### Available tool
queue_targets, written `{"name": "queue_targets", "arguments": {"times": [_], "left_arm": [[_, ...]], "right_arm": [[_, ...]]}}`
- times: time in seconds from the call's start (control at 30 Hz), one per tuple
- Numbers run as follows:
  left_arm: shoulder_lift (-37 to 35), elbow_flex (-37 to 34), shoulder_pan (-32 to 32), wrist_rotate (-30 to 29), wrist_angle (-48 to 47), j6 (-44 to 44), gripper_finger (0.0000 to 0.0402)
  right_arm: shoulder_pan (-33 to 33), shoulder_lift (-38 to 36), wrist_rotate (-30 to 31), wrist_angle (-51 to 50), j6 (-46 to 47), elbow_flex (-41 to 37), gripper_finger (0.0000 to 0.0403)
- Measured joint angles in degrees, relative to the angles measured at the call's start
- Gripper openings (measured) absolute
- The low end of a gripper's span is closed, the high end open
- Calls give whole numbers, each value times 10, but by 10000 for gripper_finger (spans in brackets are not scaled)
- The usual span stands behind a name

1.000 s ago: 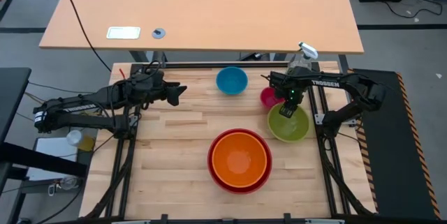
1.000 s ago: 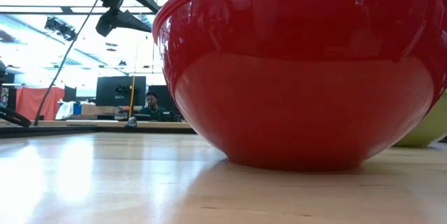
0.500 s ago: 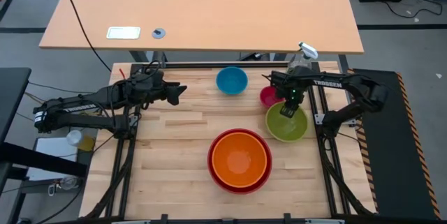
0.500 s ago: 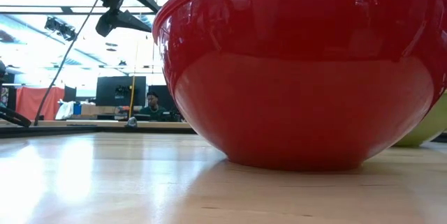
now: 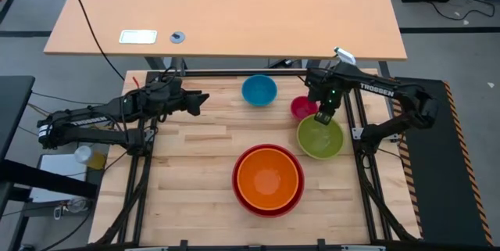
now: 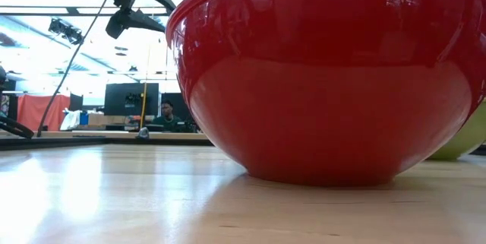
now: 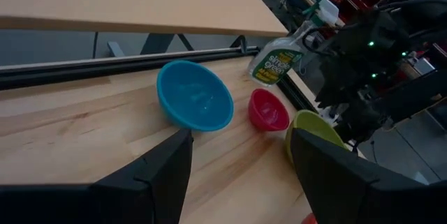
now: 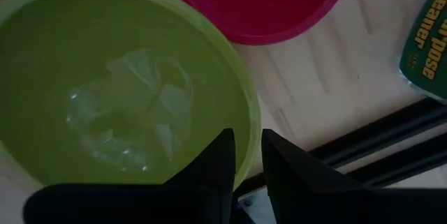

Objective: Nest bowls inside each other
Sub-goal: Stack the green bowl on the orange bowl

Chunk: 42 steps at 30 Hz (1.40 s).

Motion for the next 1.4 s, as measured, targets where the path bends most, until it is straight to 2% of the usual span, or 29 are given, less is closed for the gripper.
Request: {"name": "queue_targets", "arguments": {"times": [0.33, 0.5, 0.63, 0.9, 1.0, 1.13, 1.4], "left_arm": [[0, 0, 0, 0, 1, -12, 245], [0, 0, 0, 0, 0, -12, 245], [0, 0, 0, 0, 0, -7, 245], [0, 0, 0, 0, 0, 0, 245], [0, 0, 0, 0, 0, 0, 245], [0, 0, 0, 0, 0, 3, 245], [0, 0, -2, 0, 0, 3, 245]], "right_arm": [[1, 0, -36, -39, -23, 56, 81], [1, 0, -36, -13, -41, 42, 88], [-12, 2, -38, 26, -49, 2, 118], [-23, 2, -6, 67, -47, -74, 212], [-23, 2, 0, 84, -40, -99, 229], [-23, 2, 7, 116, -27, -131, 224], [-18, 2, 9, 144, -7, -171, 183]]}}
